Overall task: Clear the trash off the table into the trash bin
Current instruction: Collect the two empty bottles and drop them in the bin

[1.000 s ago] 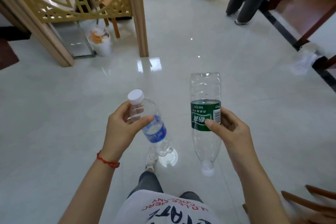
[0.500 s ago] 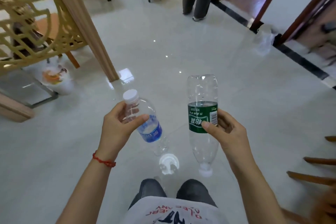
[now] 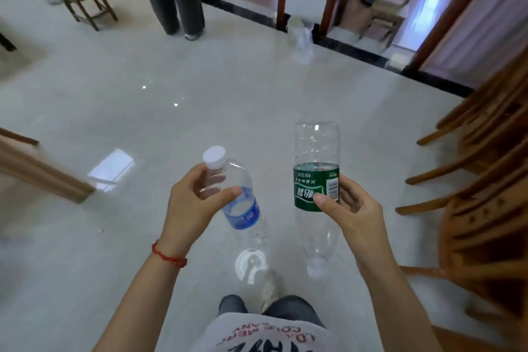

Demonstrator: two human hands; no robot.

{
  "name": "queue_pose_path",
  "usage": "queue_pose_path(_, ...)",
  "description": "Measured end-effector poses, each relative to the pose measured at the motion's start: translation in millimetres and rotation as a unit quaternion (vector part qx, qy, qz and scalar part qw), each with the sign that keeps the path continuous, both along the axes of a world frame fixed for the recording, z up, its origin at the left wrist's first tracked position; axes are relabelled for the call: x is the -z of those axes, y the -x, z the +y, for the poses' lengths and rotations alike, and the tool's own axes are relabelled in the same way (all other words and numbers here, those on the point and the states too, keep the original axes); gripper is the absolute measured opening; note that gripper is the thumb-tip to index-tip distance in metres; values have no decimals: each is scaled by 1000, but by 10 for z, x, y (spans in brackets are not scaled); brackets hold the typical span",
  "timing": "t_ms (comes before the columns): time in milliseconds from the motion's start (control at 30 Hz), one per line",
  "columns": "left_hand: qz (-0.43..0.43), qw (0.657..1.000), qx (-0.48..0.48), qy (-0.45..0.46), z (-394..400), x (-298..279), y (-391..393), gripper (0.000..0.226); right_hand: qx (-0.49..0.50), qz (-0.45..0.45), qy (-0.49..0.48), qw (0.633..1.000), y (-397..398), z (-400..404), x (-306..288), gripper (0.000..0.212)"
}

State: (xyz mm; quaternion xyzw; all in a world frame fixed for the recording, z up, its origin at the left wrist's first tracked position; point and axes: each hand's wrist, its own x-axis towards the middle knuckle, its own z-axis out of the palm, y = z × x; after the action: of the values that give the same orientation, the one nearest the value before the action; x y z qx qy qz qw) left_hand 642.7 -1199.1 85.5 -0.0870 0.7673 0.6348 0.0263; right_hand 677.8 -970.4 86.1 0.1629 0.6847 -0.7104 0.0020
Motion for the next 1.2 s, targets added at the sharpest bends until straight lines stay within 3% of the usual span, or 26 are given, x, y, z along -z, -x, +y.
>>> queue_pose_path(467,10,983,184,18,1022,63,1429,42,181,-12,10,983,642,752,92,43)
queue_pose_path(933,15,965,261,27,1385,32,3947,46,242,-17,-8,970,2791,976,123,45)
queue_pose_path(1200,16,961,269,57,1793,63,4985,49,258,-16,-17,966,3806,1401,104,46)
